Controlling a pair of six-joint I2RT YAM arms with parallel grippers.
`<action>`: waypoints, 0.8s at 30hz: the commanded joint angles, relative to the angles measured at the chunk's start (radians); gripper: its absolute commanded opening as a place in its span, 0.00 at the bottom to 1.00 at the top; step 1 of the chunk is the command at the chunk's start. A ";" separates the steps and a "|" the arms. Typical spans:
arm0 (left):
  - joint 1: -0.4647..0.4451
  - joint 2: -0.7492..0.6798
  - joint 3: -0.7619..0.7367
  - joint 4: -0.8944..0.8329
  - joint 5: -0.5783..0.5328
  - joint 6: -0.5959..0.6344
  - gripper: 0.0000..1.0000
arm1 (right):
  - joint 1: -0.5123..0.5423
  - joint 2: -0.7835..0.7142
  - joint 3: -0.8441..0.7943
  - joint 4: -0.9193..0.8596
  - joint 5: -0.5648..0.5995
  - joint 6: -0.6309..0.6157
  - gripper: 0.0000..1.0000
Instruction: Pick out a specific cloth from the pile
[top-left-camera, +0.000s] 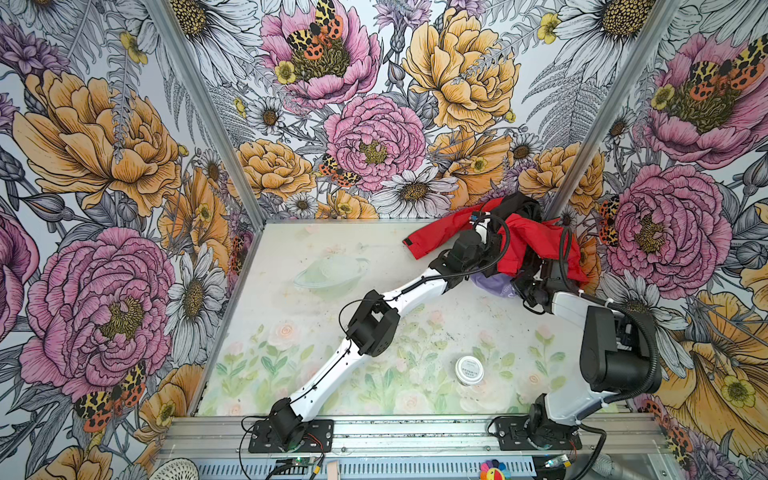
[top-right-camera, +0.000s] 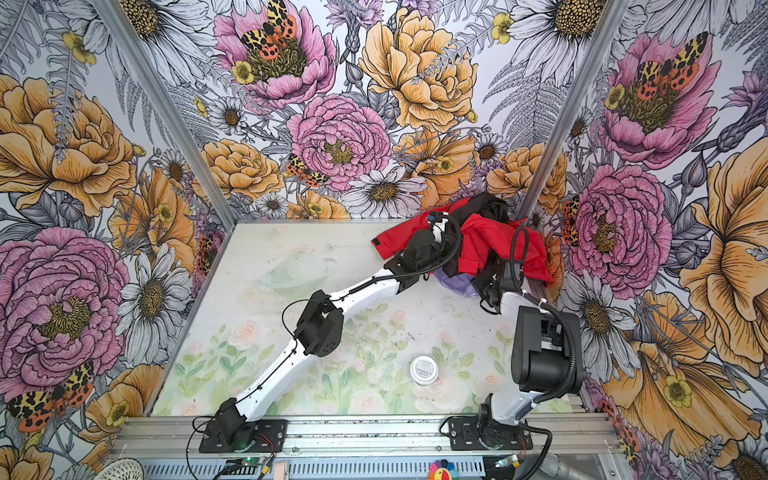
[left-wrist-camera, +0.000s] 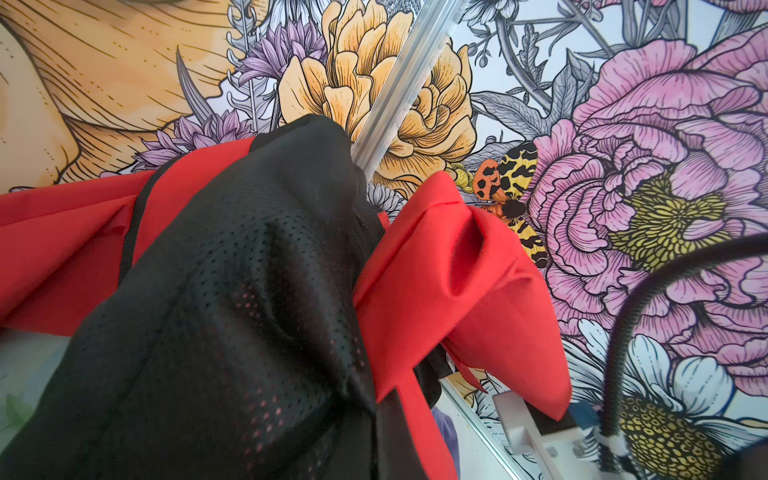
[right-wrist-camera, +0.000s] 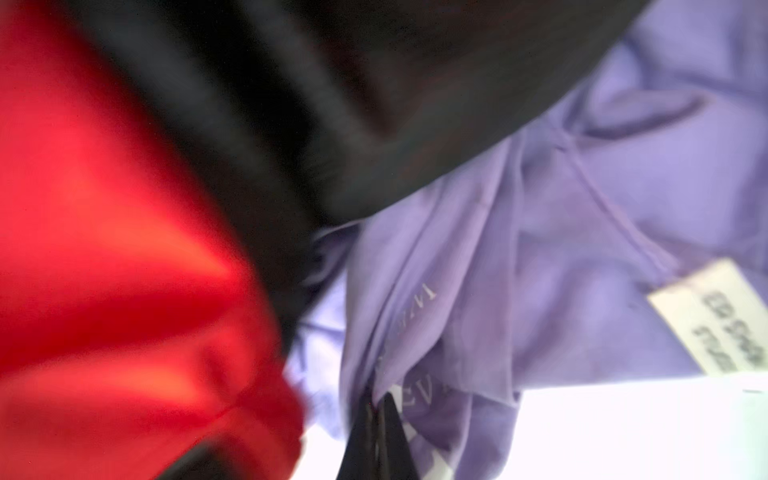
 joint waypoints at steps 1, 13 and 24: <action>0.011 -0.072 -0.010 0.036 -0.014 0.019 0.00 | 0.060 -0.107 -0.016 0.005 -0.023 0.026 0.00; 0.012 -0.073 0.010 0.034 -0.011 0.018 0.00 | 0.278 -0.248 -0.007 -0.004 0.000 0.117 0.00; 0.037 -0.126 -0.039 0.022 0.015 0.034 0.00 | 0.417 -0.284 -0.067 0.078 0.054 0.189 0.10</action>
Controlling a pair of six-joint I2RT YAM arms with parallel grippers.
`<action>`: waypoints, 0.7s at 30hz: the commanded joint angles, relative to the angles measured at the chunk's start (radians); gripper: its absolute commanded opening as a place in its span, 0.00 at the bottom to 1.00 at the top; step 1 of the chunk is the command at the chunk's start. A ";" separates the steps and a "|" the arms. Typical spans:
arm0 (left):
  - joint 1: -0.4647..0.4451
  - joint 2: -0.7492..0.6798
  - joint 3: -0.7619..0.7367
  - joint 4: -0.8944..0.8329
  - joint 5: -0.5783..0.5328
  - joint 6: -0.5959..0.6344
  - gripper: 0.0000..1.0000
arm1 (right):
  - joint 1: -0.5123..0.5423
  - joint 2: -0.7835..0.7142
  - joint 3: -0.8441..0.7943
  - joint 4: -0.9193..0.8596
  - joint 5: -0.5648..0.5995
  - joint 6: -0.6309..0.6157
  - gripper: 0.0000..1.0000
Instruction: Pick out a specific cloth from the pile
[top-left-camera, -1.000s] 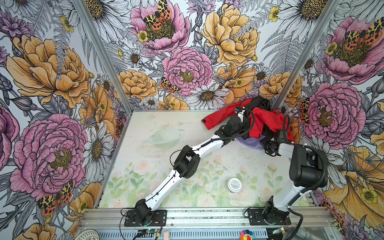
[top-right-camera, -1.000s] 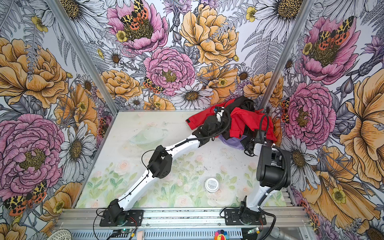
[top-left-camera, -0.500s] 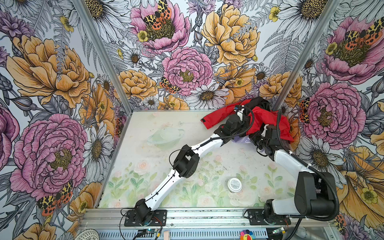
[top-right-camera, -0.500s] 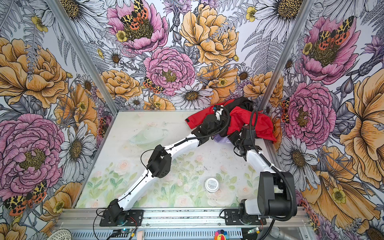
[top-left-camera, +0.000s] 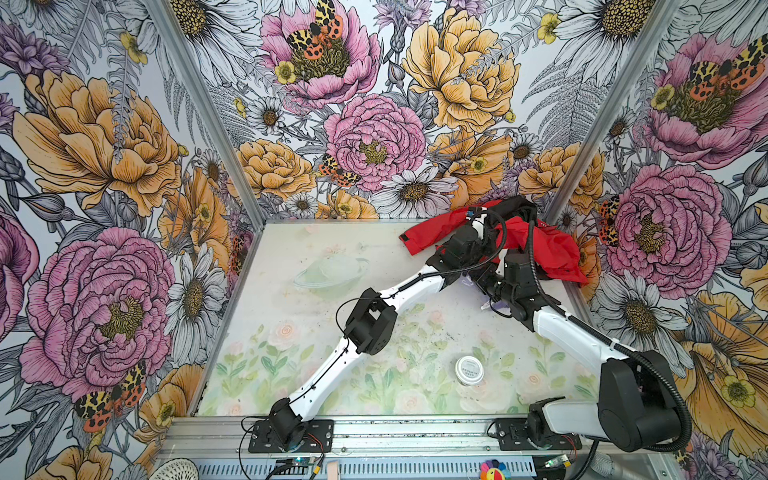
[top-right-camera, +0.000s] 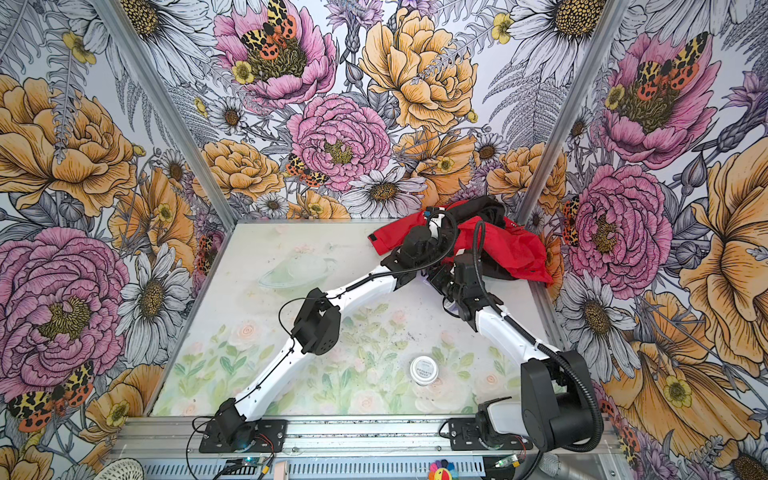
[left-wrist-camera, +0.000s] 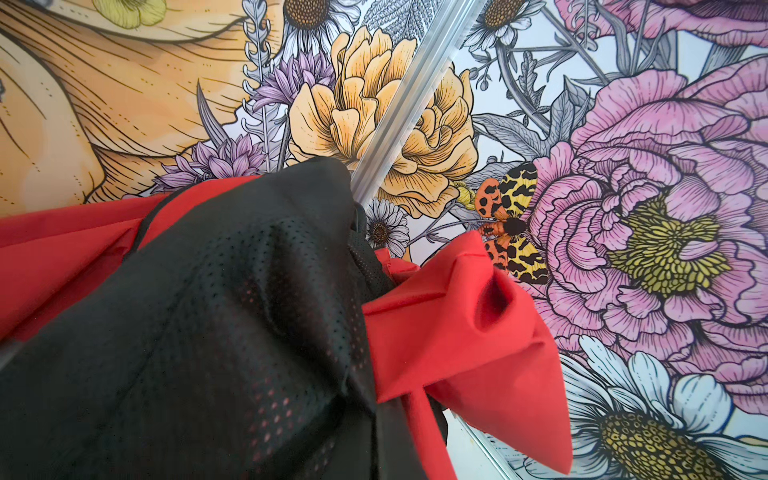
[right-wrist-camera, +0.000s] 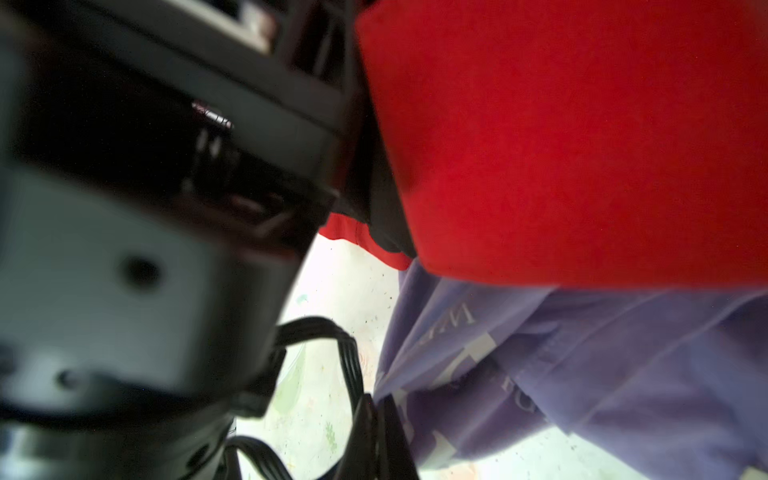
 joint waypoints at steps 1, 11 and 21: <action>0.017 -0.094 -0.019 0.018 0.017 0.033 0.05 | 0.017 -0.042 -0.028 0.060 0.008 0.012 0.21; 0.034 -0.271 -0.207 0.020 0.029 0.126 0.63 | 0.018 -0.259 -0.071 -0.119 0.239 -0.112 0.66; 0.061 -0.524 -0.562 0.094 0.069 0.167 0.74 | -0.111 -0.204 0.102 -0.287 0.352 -0.303 0.99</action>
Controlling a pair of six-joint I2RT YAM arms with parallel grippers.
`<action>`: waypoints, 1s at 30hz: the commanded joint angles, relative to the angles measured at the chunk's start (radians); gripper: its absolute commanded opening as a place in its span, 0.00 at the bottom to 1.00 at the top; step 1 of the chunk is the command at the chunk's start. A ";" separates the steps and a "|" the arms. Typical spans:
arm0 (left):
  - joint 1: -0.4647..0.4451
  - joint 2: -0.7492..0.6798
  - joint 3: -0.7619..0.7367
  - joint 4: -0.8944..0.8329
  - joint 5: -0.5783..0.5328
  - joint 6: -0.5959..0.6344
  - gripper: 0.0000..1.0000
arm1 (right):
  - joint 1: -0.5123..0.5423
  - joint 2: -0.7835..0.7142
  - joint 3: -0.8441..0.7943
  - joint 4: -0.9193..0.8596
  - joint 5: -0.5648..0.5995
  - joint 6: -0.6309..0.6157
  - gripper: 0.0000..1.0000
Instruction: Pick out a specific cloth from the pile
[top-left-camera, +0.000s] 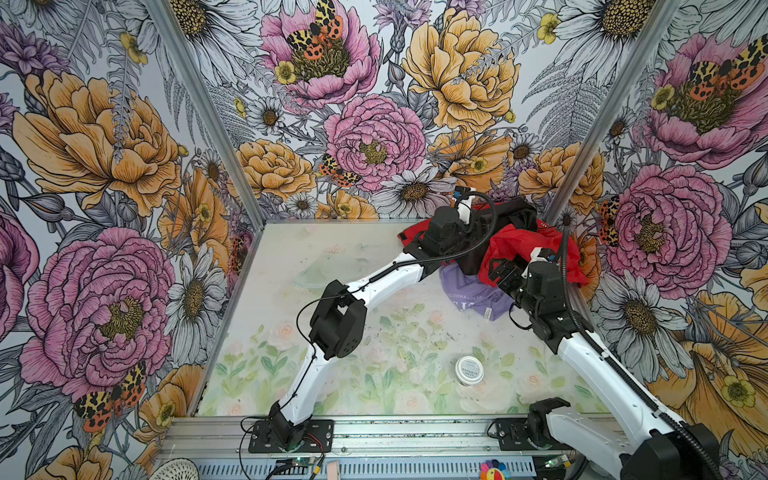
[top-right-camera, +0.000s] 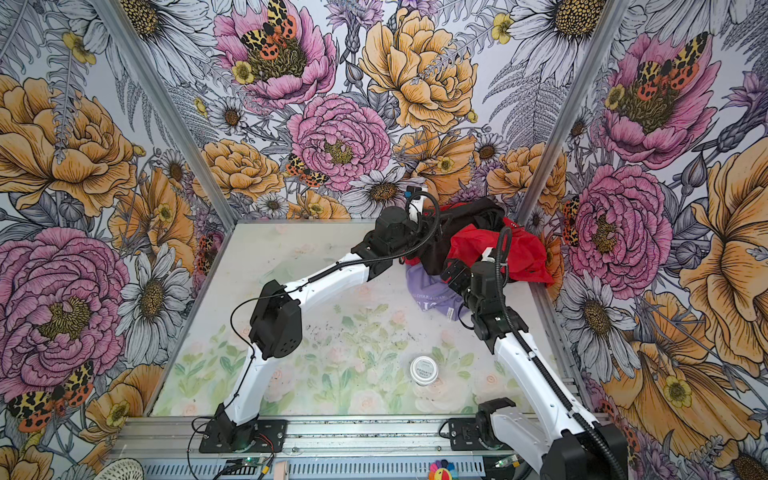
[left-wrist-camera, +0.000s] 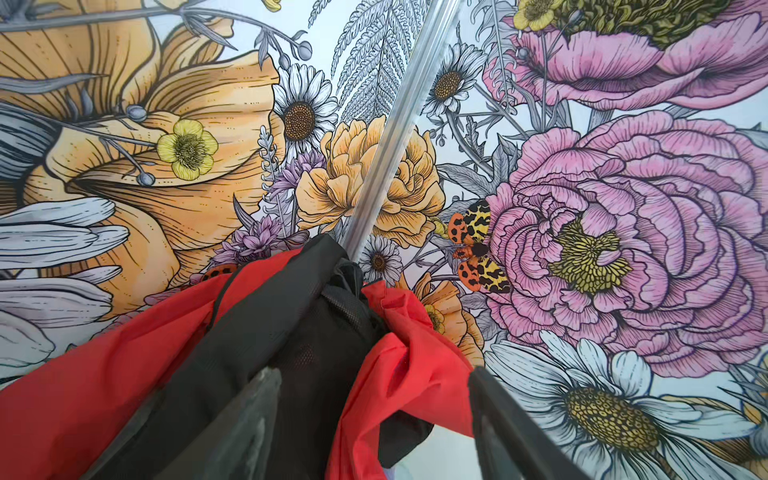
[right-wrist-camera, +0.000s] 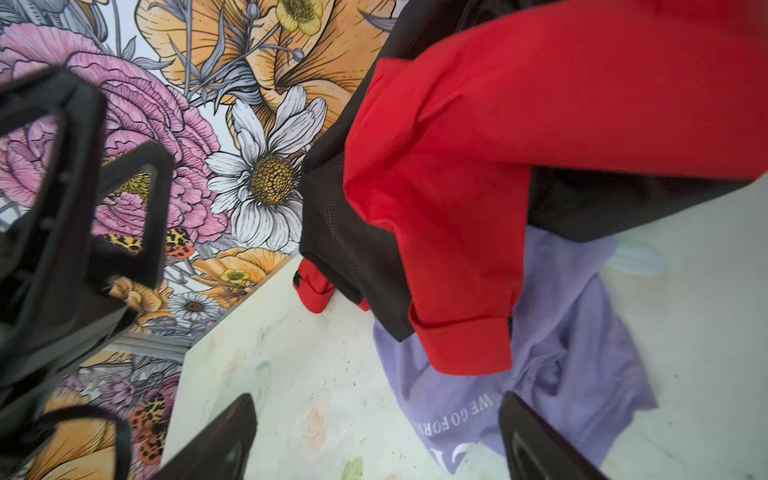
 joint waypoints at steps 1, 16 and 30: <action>0.023 -0.106 -0.139 0.067 0.021 0.017 0.74 | -0.063 0.118 0.124 -0.103 0.054 -0.125 0.99; 0.008 -0.364 -0.646 0.008 -0.018 0.294 0.81 | -0.054 0.691 0.566 -0.161 0.004 -0.294 0.99; -0.078 -0.147 -0.573 -0.098 0.040 0.362 0.80 | -0.059 0.927 0.686 -0.161 -0.072 -0.290 0.14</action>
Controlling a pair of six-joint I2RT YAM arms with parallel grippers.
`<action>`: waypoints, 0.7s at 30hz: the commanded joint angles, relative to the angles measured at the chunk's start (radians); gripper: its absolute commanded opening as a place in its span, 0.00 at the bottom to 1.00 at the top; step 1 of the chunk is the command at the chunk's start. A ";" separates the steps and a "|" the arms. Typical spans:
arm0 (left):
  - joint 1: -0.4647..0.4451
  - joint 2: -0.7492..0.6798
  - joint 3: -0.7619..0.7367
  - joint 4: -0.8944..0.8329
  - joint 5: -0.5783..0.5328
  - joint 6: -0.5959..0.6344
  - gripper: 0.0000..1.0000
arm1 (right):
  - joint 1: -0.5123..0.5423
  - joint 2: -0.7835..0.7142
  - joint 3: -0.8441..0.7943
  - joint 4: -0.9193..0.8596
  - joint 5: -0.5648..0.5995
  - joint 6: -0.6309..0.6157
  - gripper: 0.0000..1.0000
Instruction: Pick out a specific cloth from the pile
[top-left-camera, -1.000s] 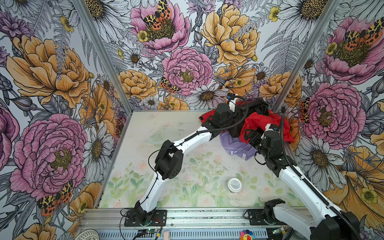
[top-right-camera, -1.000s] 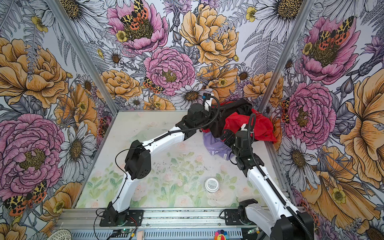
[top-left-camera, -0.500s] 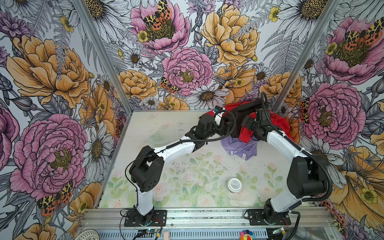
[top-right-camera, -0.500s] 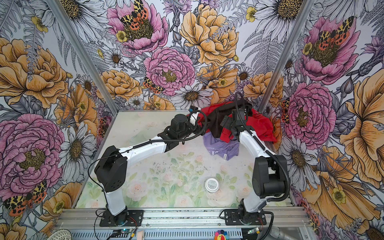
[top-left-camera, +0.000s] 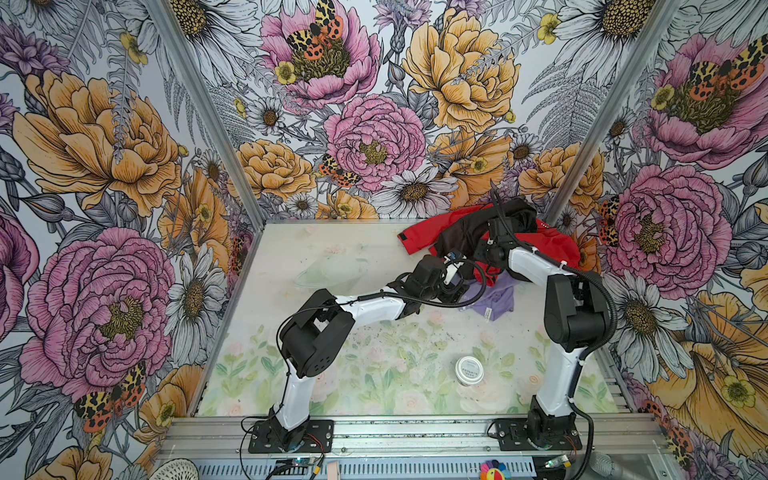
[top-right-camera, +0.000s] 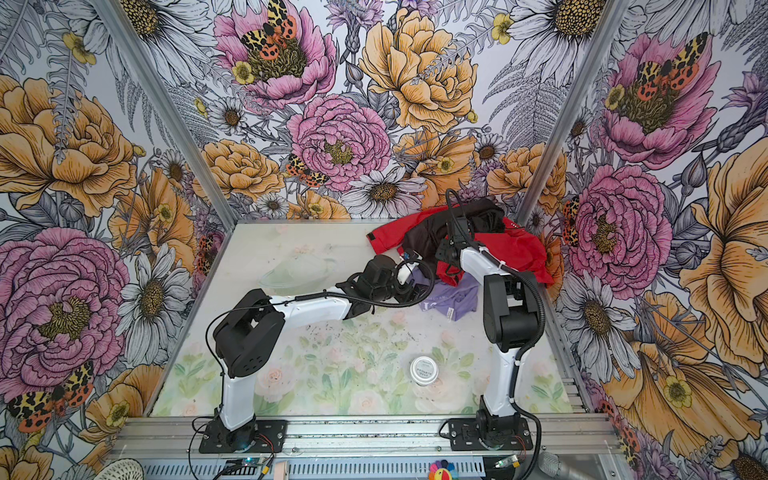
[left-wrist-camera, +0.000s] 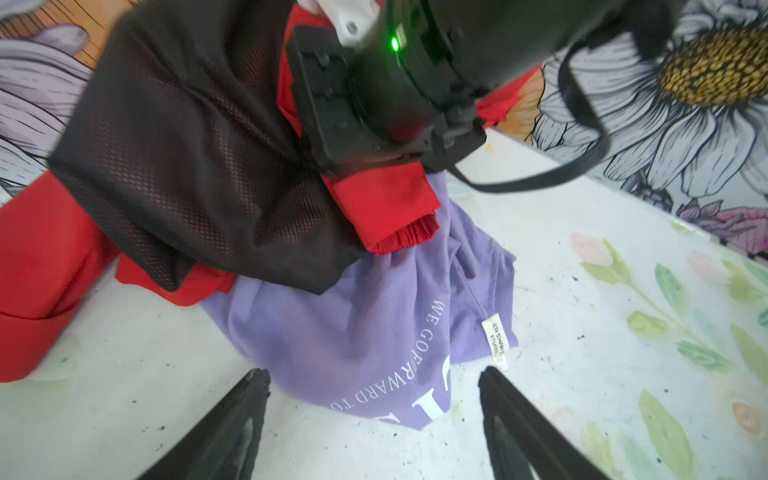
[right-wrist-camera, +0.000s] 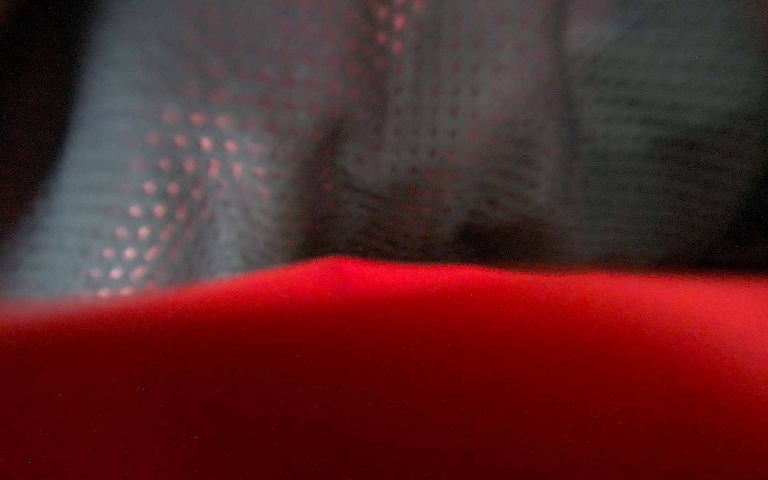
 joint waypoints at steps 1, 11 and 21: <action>-0.025 0.061 0.056 -0.043 0.007 0.028 0.80 | -0.003 -0.012 0.025 0.002 -0.039 -0.005 0.05; -0.054 0.203 0.174 -0.051 -0.072 -0.011 0.72 | -0.015 -0.210 -0.038 0.062 -0.074 0.045 0.00; -0.064 0.297 0.278 -0.116 -0.159 -0.032 0.24 | -0.016 -0.305 -0.054 0.067 -0.102 0.060 0.00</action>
